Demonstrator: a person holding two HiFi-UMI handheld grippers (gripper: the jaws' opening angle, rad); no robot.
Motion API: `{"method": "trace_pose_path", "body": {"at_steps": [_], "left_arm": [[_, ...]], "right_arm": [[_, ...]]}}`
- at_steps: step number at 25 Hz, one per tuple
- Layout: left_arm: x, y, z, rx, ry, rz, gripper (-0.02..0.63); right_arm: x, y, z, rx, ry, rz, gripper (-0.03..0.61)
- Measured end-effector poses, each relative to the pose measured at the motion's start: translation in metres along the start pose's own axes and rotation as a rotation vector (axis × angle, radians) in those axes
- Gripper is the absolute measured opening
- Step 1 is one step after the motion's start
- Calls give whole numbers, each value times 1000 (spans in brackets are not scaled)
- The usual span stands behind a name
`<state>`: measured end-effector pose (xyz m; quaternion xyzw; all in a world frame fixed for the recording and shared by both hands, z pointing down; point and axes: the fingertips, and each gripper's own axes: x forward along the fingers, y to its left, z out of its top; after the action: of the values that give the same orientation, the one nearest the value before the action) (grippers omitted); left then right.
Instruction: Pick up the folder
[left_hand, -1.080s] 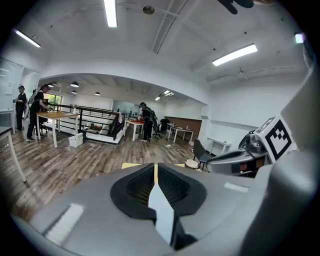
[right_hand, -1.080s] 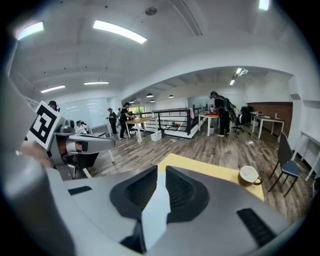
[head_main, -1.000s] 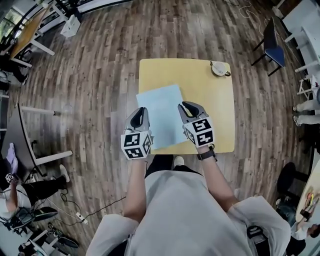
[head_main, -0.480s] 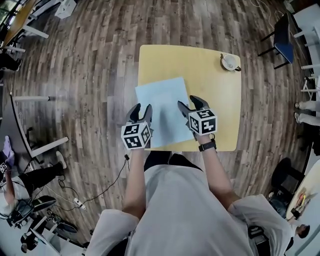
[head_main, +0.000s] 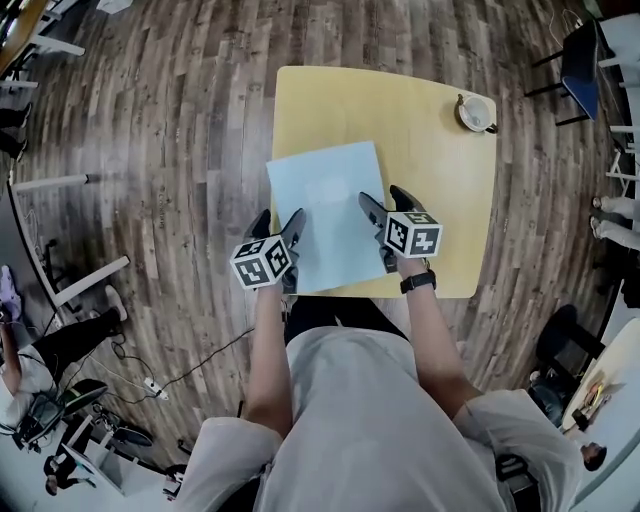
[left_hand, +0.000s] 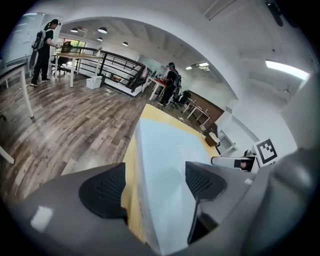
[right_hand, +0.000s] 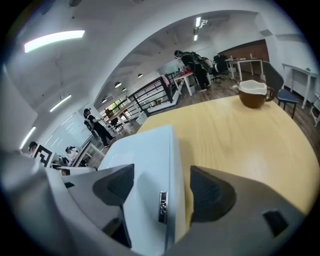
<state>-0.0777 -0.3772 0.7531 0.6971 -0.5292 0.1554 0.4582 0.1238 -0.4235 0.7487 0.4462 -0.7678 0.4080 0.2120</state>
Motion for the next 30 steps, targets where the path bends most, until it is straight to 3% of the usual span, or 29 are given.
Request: {"method": "trace_pose_path", "body": {"at_steps": [4,8,14,25,30], "left_arm": [[9,-1,-9,-34,23,-26,359],[11,3,-13,-102,25,-47,359],[19,4,-17,-191,30,-86,348],[13,1,-11,-193,1,-37,347],[-3,-9,13,-160,-60,-51,347]], "right_arm": [[10,4,-13,22,25,25,311],[14,4,-19,112,24,62,311],[16,1,-18,115,50,58,311],[7,7,-12,115,34,23,310],[-5,23,10,83,-29,51,311]]}}
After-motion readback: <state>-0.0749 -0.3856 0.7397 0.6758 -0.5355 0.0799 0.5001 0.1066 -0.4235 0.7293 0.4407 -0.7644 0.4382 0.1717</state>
